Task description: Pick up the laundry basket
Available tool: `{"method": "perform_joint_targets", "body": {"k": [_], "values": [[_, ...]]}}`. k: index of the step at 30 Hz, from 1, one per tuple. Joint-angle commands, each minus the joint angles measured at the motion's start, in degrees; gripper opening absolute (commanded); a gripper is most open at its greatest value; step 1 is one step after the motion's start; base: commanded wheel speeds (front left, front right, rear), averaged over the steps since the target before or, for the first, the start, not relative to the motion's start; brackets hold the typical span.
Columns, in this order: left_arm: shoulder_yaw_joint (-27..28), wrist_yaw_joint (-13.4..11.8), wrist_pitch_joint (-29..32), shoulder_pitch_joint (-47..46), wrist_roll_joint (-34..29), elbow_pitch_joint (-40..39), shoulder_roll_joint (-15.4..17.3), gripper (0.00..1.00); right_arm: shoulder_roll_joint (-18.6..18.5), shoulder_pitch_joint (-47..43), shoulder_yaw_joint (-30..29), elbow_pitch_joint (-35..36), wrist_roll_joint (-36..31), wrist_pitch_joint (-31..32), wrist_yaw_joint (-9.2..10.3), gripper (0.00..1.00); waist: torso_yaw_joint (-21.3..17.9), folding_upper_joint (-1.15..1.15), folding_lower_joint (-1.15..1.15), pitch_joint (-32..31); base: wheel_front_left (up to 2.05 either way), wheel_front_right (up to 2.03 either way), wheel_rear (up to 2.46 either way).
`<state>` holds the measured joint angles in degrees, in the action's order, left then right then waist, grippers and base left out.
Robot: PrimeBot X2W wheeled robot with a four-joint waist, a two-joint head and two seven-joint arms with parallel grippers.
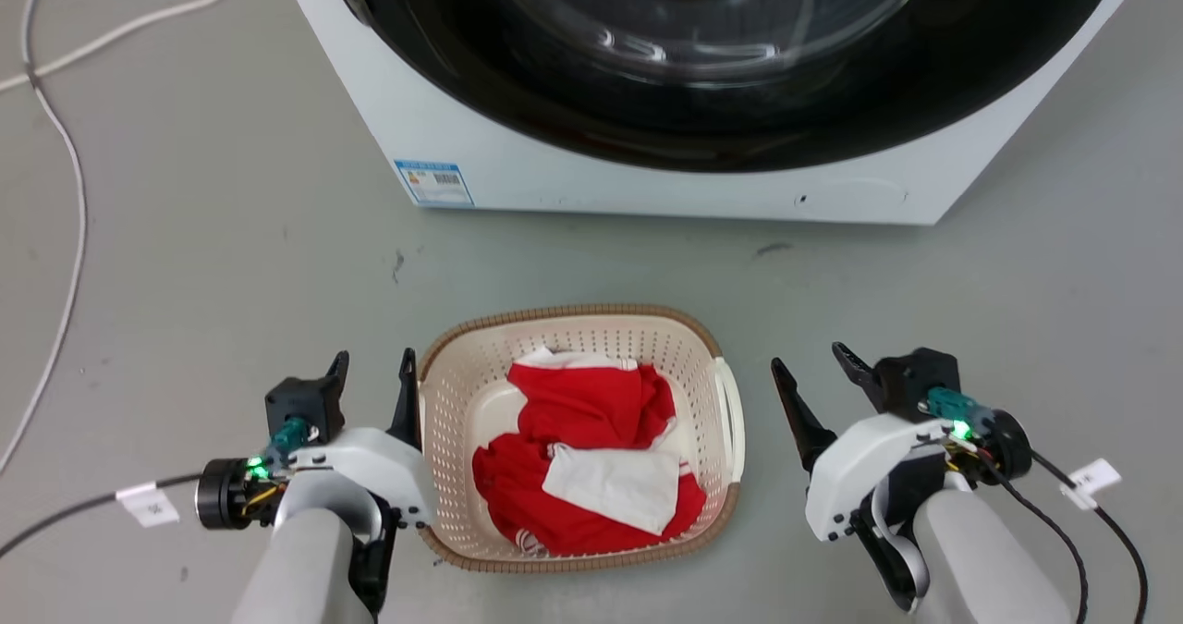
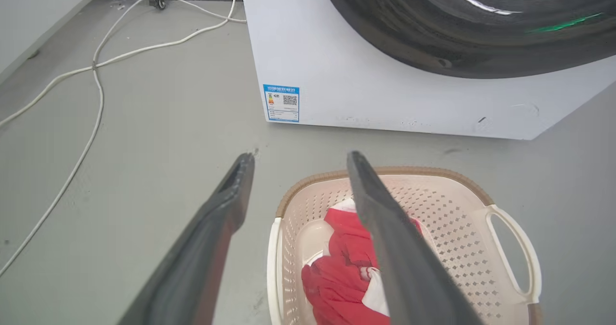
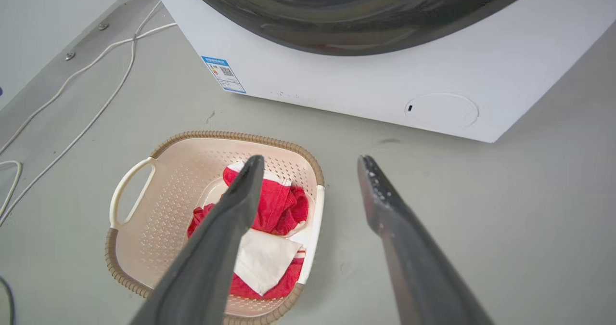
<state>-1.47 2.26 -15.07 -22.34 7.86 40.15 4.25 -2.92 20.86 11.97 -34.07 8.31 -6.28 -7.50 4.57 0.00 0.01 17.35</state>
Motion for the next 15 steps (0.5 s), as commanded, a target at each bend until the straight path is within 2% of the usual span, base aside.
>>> {"method": "perform_joint_targets", "body": {"k": [1,2,3,6,15], "values": [[0.16,0.43,-0.13,-1.69,0.67,1.69,0.39,1.0,0.06,1.7,0.59,-1.43,0.77,0.44,0.02,1.0,-0.3,0.0,-0.01,2.29,0.0,0.0,0.0],[0.24,0.74,-0.01,-2.64,0.82,3.34,0.59,1.0,0.06,2.7,1.21,-2.64,1.45,0.65,0.02,1.0,-0.46,0.0,-0.01,3.06,0.0,0.0,0.0],[0.28,1.86,0.48,-5.99,1.6,8.11,1.33,1.0,0.05,5.91,3.07,-6.96,3.1,1.93,0.02,1.0,-0.91,0.0,-0.01,5.4,0.0,0.0,0.0],[0.35,2.85,1.75,-9.17,2.66,12.82,2.03,1.0,0.05,9.28,5.27,-11.12,5.2,3.58,0.02,1.0,-1.42,0.0,-0.01,7.94,0.0,0.0,0.0],[0.64,4.12,7.14,-17.26,5.13,24.2,4.13,1.0,0.04,18.44,12.94,-21.12,10.91,7.58,0.02,1.0,-2.77,0.0,-0.01,14.91,0.0,0.0,0.0]]}}
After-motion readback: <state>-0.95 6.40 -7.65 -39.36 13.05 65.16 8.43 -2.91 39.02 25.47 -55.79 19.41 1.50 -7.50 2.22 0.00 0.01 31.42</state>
